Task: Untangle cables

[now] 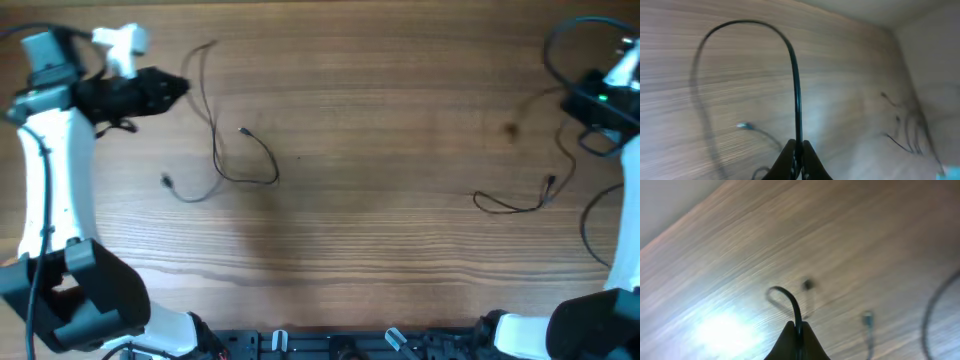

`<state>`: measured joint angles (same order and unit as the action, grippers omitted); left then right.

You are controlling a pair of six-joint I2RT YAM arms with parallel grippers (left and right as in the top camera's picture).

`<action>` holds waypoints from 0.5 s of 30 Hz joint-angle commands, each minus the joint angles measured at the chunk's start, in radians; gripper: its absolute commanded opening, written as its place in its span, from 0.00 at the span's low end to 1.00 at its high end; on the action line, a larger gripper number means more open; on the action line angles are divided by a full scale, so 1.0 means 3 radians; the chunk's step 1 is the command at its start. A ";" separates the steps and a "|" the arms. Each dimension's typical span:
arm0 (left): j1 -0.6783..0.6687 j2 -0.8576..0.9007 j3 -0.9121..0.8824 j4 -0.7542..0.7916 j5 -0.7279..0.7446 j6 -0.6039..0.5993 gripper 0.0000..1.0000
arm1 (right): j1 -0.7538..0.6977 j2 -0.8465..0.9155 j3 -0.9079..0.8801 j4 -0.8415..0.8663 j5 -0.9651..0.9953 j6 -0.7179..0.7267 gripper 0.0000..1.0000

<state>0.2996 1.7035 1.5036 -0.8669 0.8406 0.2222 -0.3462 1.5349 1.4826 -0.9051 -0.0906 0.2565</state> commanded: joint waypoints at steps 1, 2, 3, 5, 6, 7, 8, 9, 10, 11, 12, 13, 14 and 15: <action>-0.0504 -0.0011 0.0005 0.0011 0.0221 0.0043 0.05 | 0.0328 -0.0062 0.0013 0.0019 -0.0046 -0.0084 0.04; -0.0642 -0.0011 0.0005 0.0025 0.0202 0.0042 0.06 | 0.0392 -0.0062 0.0014 0.0024 -0.0037 -0.0085 0.04; -0.0830 -0.0011 0.0005 0.0055 0.0187 0.0041 0.06 | 0.0439 -0.0062 0.0014 0.0010 -0.0037 -0.0090 0.04; -0.1064 -0.0011 0.0005 0.0104 0.0145 0.0039 0.06 | 0.0476 -0.0064 0.0014 -0.0032 -0.0051 -0.0140 0.04; -0.1172 -0.0011 0.0005 0.0137 0.0056 0.0017 0.06 | 0.0491 -0.0065 0.0014 -0.0056 -0.0050 -0.0182 0.04; -0.1303 -0.0011 0.0005 0.0163 -0.0079 0.0017 0.07 | 0.0506 -0.0065 0.0014 -0.0067 -0.0051 -0.0230 0.04; -0.1410 -0.0011 0.0005 0.0172 -0.0223 0.0017 0.14 | 0.0518 -0.0069 0.0014 -0.0061 -0.0050 -0.0237 0.04; -0.1528 -0.0011 0.0005 0.0170 -0.0413 0.0015 0.25 | 0.0525 -0.0069 0.0014 -0.0046 -0.0051 -0.0238 0.04; -0.1607 -0.0011 0.0005 0.0170 -0.0559 0.0017 0.30 | 0.0530 -0.0069 0.0014 -0.0033 -0.0051 -0.0237 0.04; -0.1690 -0.0011 0.0005 0.0173 -0.0740 0.0017 0.39 | 0.0530 -0.0069 0.0014 -0.0027 -0.0050 -0.0237 0.04; -0.1748 -0.0011 0.0005 0.0172 -0.0851 0.0015 0.46 | 0.0530 -0.0069 0.0014 -0.0014 -0.0051 -0.0238 0.04; -0.1799 -0.0011 0.0005 0.0170 -0.0914 0.0017 0.50 | 0.0532 -0.0069 0.0014 0.0013 -0.0061 -0.0235 0.04; -0.1841 -0.0011 0.0005 0.0170 -0.0958 0.0017 0.56 | 0.0534 -0.0069 0.0025 0.0057 -0.0078 -0.0233 0.04; -0.1869 -0.0011 0.0005 0.0170 -0.0979 0.0017 0.59 | 0.0542 -0.0069 0.0065 0.0083 -0.0075 -0.0234 0.04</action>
<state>-0.2337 1.7035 1.5036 -0.8177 0.6323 0.2241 -0.1925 1.5349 1.4826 -0.8982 -0.0975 0.2031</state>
